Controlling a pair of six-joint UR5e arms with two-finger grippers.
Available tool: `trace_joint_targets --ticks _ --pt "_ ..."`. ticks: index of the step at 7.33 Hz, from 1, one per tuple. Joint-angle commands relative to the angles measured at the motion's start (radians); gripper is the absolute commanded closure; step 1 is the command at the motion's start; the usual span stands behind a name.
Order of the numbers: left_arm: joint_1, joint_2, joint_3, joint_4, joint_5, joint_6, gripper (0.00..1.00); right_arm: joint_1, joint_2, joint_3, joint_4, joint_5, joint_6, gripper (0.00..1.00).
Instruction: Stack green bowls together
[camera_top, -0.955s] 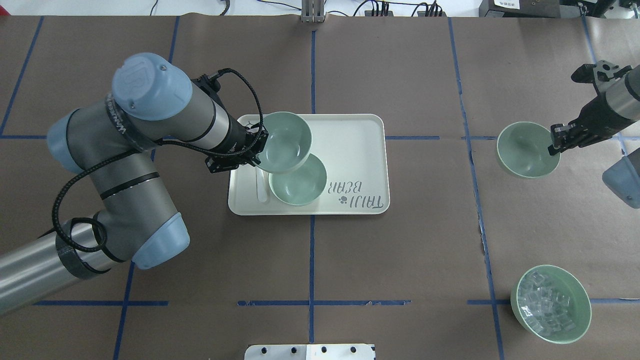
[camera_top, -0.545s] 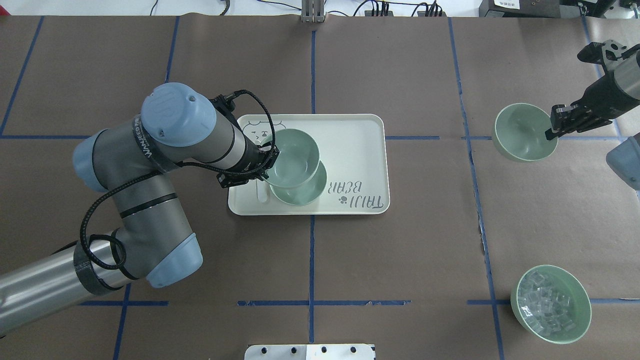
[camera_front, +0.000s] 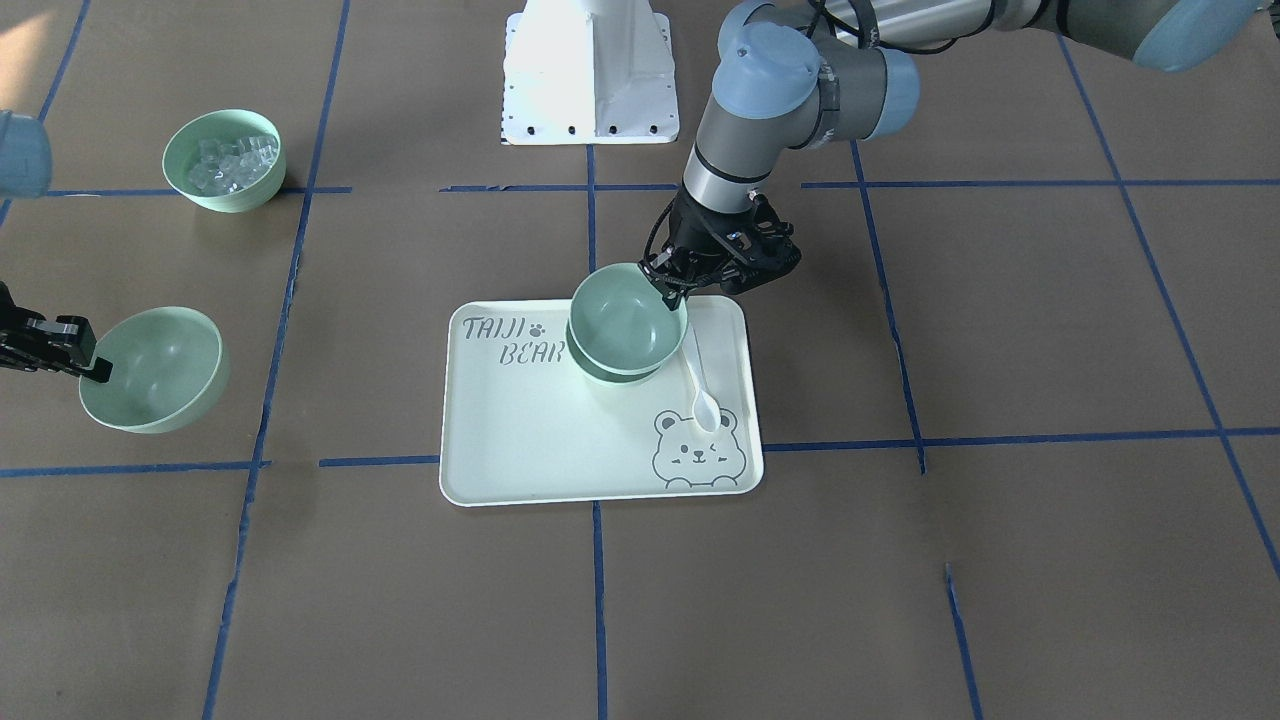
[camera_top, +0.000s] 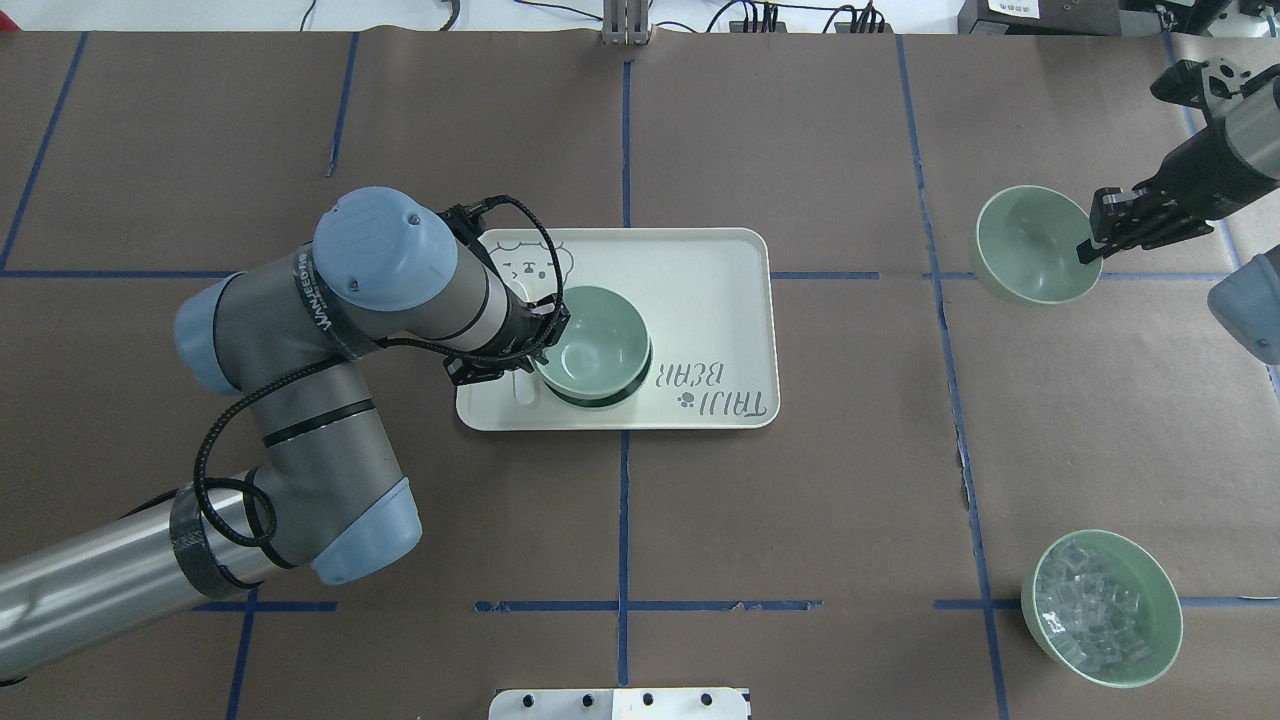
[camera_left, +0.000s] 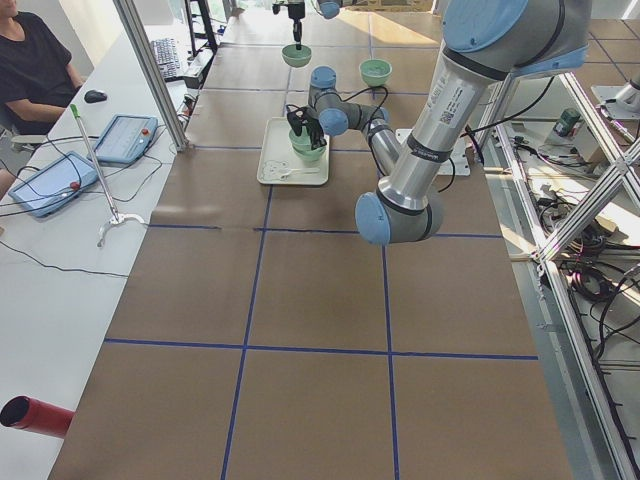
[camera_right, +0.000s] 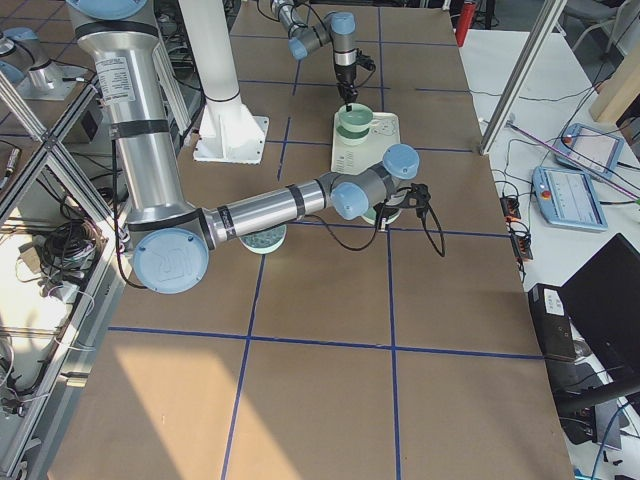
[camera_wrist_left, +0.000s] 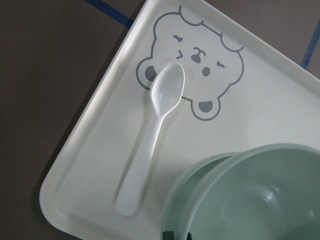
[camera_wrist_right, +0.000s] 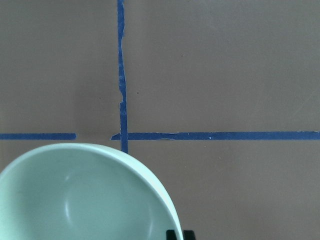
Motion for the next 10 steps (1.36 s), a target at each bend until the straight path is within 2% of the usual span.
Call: trace_joint_targets --ticks 1,3,5,7,10 --pt "0.001 -0.001 -0.006 -0.001 0.0 0.002 0.0 0.0 0.02 0.002 -0.001 0.001 0.009 1.0" --pt "-0.009 0.007 -0.038 0.006 0.0 0.015 0.0 -0.006 0.087 0.002 -0.002 0.001 0.128 1.0" --pt "-0.102 0.016 -0.077 0.063 -0.009 0.169 0.0 -0.108 0.202 0.003 0.0 -0.011 0.308 1.0" --pt "-0.219 0.045 -0.118 0.153 -0.07 0.365 0.0 -0.26 0.289 0.003 0.002 -0.107 0.441 1.0" --pt "-0.372 0.14 -0.158 0.152 -0.133 0.586 0.0 -0.434 0.411 0.005 0.003 -0.236 0.603 1.0"
